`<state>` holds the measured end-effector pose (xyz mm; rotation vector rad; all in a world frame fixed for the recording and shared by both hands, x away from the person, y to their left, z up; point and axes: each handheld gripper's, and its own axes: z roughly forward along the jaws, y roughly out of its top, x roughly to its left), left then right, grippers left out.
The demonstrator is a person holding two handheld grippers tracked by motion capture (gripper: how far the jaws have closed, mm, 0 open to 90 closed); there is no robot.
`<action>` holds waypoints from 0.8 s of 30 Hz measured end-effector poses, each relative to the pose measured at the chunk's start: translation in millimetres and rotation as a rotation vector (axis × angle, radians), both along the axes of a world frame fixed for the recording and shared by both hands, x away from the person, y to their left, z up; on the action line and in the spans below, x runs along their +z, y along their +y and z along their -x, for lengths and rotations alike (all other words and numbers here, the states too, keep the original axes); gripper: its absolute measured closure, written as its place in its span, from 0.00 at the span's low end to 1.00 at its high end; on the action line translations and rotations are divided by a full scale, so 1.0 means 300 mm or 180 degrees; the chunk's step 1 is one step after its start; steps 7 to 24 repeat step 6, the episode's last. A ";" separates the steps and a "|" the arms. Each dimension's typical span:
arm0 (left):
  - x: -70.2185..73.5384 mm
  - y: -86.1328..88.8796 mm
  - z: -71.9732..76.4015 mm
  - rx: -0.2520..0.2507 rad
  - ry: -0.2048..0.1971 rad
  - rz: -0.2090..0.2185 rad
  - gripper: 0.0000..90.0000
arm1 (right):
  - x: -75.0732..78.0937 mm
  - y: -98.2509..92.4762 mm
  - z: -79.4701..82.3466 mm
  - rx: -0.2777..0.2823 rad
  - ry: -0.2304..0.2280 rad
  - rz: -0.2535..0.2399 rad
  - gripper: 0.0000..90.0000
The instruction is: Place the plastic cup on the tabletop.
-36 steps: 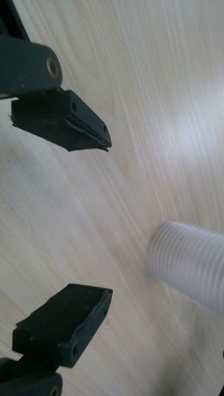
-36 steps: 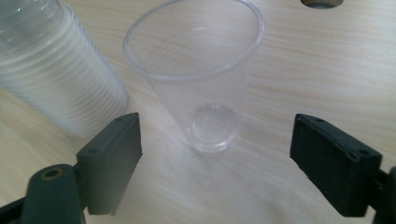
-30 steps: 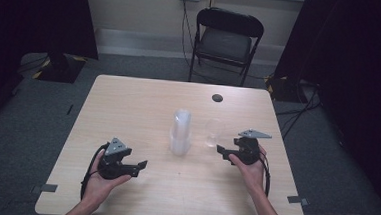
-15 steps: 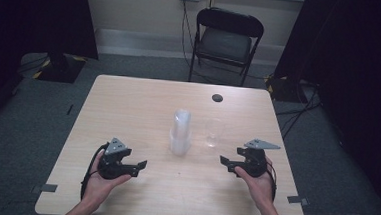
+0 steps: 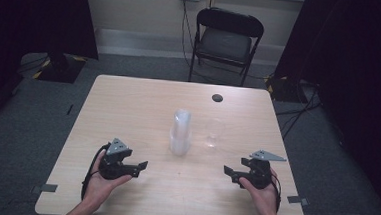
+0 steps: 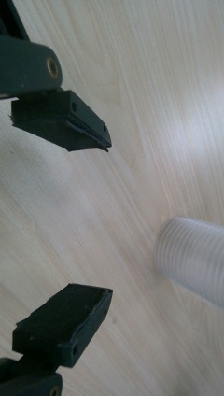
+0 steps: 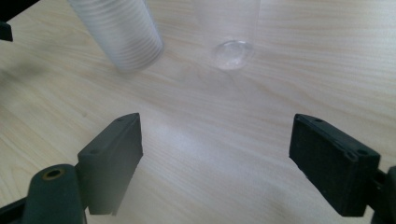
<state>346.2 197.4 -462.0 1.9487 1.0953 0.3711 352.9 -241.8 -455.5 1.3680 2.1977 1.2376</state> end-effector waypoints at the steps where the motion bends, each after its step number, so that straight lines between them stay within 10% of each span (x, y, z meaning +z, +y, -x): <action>1: -0.002 -0.001 -0.001 -0.0030 0.0018 -0.0009 0.26 | -0.007 -0.003 0.004 -0.0013 -0.0006 0.0013 0.18; 24: -0.006 -0.004 0.000 -0.0043 0.0029 -0.0004 0.26 | -0.032 -0.011 0.002 -0.0043 0.0070 0.0121 0.18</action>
